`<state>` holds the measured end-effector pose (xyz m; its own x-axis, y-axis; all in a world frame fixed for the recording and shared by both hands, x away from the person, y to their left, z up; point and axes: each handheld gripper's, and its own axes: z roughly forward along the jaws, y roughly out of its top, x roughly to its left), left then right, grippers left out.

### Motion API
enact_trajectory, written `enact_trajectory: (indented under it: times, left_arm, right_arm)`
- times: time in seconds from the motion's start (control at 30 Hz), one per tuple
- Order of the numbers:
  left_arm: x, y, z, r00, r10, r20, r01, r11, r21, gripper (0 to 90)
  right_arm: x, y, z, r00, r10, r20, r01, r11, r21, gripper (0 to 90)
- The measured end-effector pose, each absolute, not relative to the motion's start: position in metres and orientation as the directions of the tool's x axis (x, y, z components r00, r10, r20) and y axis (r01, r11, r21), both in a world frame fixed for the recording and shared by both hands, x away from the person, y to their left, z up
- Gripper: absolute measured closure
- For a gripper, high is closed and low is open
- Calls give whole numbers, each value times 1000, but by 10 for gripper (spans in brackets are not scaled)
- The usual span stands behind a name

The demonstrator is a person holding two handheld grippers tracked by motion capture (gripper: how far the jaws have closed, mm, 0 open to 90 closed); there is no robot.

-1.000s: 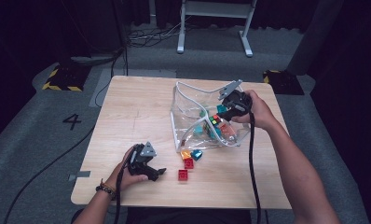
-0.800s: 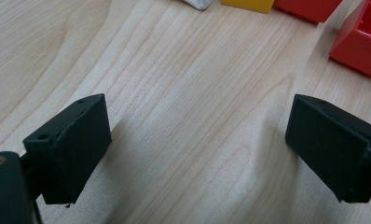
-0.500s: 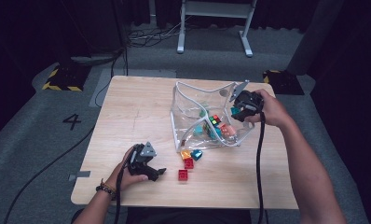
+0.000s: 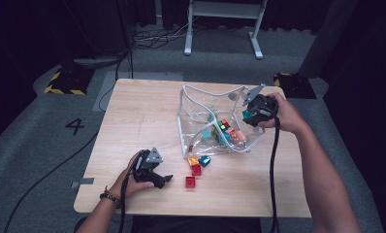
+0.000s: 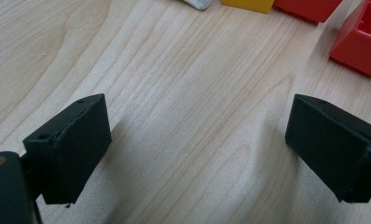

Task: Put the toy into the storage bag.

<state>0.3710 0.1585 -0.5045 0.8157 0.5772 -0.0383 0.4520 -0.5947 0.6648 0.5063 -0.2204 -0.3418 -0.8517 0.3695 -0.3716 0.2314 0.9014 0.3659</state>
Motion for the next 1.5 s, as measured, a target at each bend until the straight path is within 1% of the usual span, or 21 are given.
enact_trajectory:
  times: [0.03, 0.1, 0.27, 0.37, 0.4, 0.47, 0.53, 0.67, 0.73, 0.77, 0.87, 0.93, 0.97, 1.17, 1.27, 1.5]
  left_arm:
    - [371, 159, -504, 816, 577, -38, 452, -595, 665, 70]
    - [371, 159, -504, 816, 577, -38, 452, -595, 665, 69]
    - [371, 159, -504, 816, 577, -38, 452, -595, 665, 70]
    - [371, 159, -504, 816, 577, -41, 454, -595, 663, 70]
    - [371, 158, -505, 815, 578, -37, 452, -594, 665, 70]
    - [371, 159, -504, 816, 577, -39, 452, -595, 665, 70]
    - [371, 158, -504, 815, 578, -37, 452, -594, 665, 70]
    - [371, 158, -504, 815, 578, -36, 452, -595, 665, 70]
    - [371, 159, -504, 816, 577, -38, 452, -595, 665, 70]
    - [371, 159, -504, 816, 577, -38, 452, -595, 665, 69]
    - [371, 159, -504, 816, 577, -38, 452, -595, 665, 70]
    - [371, 159, -504, 816, 577, -38, 452, -595, 665, 70]
    - [371, 159, -504, 816, 577, -38, 452, -595, 664, 70]
    - [371, 159, -504, 815, 578, -38, 452, -595, 665, 70]
    - [371, 159, -504, 815, 578, -38, 452, -595, 665, 70]
    - [371, 159, -504, 816, 577, -33, 449, -597, 665, 70]
  right_arm:
    - [506, -221, -342, -856, 358, -373, 219, 905, 365, 471]
    - [504, -222, -341, -858, 361, -366, 219, 900, 377, 426]
    - [494, -225, -339, -861, 359, -359, 181, 877, 445, 440]
    - [483, -231, -336, -861, 395, -319, 188, 832, 522, 424]
    - [482, -234, -336, -865, 397, -307, 172, 809, 562, 416]
    - [472, -237, -334, -860, 433, -270, 188, 761, 621, 404]
    - [461, -241, -333, -859, 443, -257, 166, 715, 680, 404]
    - [435, -250, -335, -849, 469, -245, 127, 630, 766, 412]
    - [424, -254, -336, -845, 483, -230, 121, 591, 797, 424]
    - [416, -256, -338, -846, 492, -205, 133, 567, 813, 425]
    - [400, -259, -344, -852, 488, -190, 122, 537, 835, 430]
    - [396, -259, -346, -853, 488, -186, 119, 529, 840, 430]
    - [385, -260, -352, -862, 482, -158, 124, 502, 856, 430]
    - [363, -256, -366, -886, 447, -123, 113, 465, 878, 418]
    - [354, -250, -375, -897, 425, -126, 105, 479, 872, 410]
    - [338, -231, -396, -933, 352, -80, 103, 471, 876, 403]
